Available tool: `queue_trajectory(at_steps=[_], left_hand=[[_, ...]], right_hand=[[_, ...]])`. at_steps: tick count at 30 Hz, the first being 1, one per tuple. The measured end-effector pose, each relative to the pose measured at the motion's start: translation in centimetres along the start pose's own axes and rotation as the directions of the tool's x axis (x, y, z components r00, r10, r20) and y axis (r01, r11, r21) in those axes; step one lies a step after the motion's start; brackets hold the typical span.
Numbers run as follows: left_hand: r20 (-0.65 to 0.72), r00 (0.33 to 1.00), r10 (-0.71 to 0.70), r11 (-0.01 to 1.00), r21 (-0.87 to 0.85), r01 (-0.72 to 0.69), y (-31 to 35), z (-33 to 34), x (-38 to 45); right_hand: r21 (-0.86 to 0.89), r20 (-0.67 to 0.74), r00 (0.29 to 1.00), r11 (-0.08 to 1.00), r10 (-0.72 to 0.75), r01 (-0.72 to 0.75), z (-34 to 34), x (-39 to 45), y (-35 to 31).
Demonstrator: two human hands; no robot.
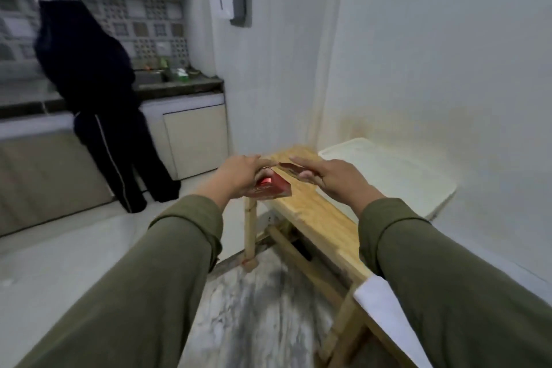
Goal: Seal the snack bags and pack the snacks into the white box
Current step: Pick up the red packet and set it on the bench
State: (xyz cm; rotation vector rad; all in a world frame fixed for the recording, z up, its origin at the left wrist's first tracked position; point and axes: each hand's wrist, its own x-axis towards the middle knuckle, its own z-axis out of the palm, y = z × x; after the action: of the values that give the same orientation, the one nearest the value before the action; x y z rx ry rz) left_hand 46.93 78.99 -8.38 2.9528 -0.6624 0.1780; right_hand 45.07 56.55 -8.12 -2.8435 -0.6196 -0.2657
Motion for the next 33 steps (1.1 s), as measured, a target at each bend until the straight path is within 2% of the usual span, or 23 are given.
queue_trajectory(at_steps=[5,10,16,19,22,25,29,33], left_hand=[[0.043,0.978,-0.205,0.976,-0.072,0.208,-9.3,3.6,-3.0],[0.045,0.909,-0.414,0.903,-0.107,0.416,-16.8,6.6,-5.6],[0.084,0.766,-0.637,0.753,-0.147,0.642,-22.7,12.0,-10.6],[0.186,0.676,-0.713,0.651,-0.183,0.737,-24.7,16.1,-14.7],[0.246,0.590,-0.769,0.545,-0.231,0.806,-26.7,19.7,-18.5],[0.271,0.555,-0.786,0.494,-0.263,0.829,-28.8,23.6,-21.3],[0.355,0.480,-0.802,0.410,-0.258,0.875,-32.0,30.0,-24.2],[0.396,0.459,-0.795,0.390,-0.245,0.888,-34.7,36.0,-26.3]], right_hand=[[0.090,0.094,0.971,0.973,-0.221,0.212,7.4,8.8,-4.9],[0.152,0.214,0.880,0.904,-0.424,0.399,15.6,16.9,-9.4],[0.262,0.342,0.731,0.807,-0.590,0.529,24.9,22.2,-15.2],[0.307,0.433,0.629,0.762,-0.645,0.570,29.7,22.2,-17.9],[0.347,0.498,0.538,0.725,-0.680,0.595,35.1,22.2,-20.9],[0.345,0.533,0.472,0.690,-0.702,0.636,40.6,21.9,-24.1],[0.351,0.575,0.413,0.669,-0.706,0.655,47.9,21.4,-27.3],[0.316,0.612,0.392,0.667,-0.687,0.675,54.2,21.7,-29.4]])
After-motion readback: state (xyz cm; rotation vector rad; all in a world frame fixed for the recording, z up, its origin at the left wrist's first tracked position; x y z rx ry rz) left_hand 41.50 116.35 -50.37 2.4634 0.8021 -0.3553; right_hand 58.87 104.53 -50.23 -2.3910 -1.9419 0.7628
